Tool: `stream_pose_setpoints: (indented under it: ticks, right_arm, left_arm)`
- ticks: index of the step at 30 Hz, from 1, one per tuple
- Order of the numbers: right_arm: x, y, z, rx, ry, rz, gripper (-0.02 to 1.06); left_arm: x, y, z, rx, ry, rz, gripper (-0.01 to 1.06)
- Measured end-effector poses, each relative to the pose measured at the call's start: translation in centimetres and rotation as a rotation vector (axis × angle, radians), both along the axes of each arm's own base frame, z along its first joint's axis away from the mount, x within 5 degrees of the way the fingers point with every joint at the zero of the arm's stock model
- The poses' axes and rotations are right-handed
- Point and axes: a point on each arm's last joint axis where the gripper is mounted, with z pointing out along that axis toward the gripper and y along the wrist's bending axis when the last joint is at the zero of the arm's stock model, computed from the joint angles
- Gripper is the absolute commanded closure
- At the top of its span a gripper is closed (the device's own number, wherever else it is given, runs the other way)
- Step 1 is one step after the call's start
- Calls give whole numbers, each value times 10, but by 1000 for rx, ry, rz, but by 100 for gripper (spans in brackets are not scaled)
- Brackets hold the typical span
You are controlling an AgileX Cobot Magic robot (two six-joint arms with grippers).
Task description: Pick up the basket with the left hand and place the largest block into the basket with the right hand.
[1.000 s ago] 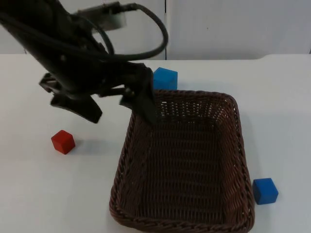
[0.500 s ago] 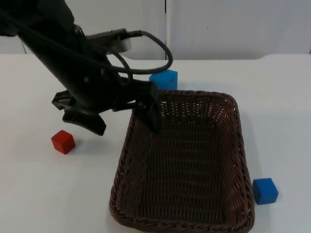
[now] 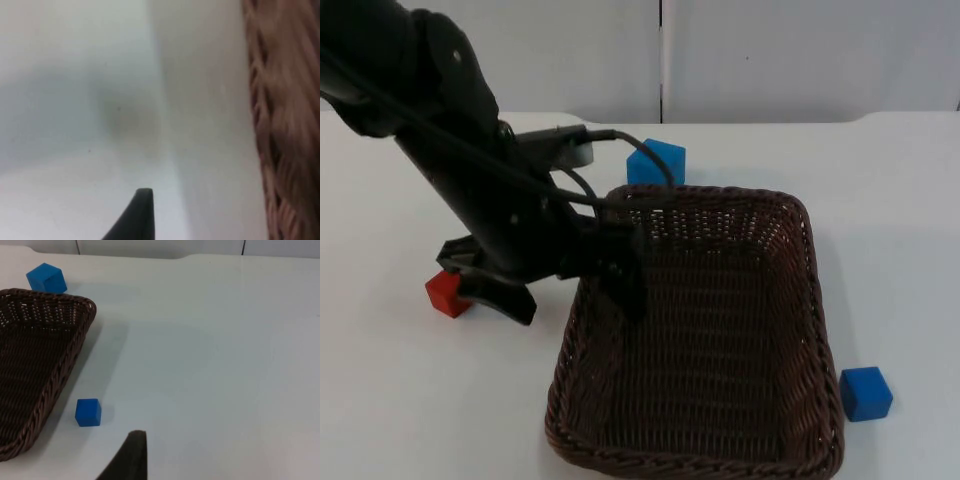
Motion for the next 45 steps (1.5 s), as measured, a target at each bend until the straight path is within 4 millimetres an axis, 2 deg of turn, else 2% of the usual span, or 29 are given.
stream_pose_setpoints:
  ticks: [6, 16, 18, 21, 22, 25, 26, 29, 38, 42, 45]
  right_arm:
    - [0, 0, 0, -5, 0, -3, -1]
    - [0, 0, 0, -5, 0, -3, -1]
    - [0, 0, 0, -7, -1, -3, -1]
    - [0, 0, 0, -7, -1, -3, -1]
    - [0, 0, 0, -7, -1, -3, -1]
    - [0, 0, 0, -7, -1, -3, -1]
    - [0, 0, 0, -7, -1, -3, -1]
    - [0, 0, 0, -7, -1, -3, -1]
    - [0, 0, 0, -8, -1, -2, -1]
    - [0, 0, 0, -8, -1, -2, -1]
    - [0, 0, 0, -8, -1, -2, -1]
  left_arm:
    - [-1, 0, -10, 10, 26, 1, 4]
    - [-4, -8, -10, 10, 22, -21, 19]
    - [-4, -8, -10, 10, 20, -20, 29]
    - [-4, -8, -10, 10, 20, -20, 52]
    - [-4, -9, -10, 9, 21, -19, 52]
    - [-4, -9, -10, 5, 22, -14, 81]
    - [-5, -9, -10, 2, 28, -12, 81]
    - [-5, -11, -9, -17, 43, 19, 105]
    - [-7, -11, -4, -20, 51, 1, 105]
    - [-8, -10, 11, -30, 29, -14, 105]
    - [-11, -10, 33, -50, -2, -29, 105]
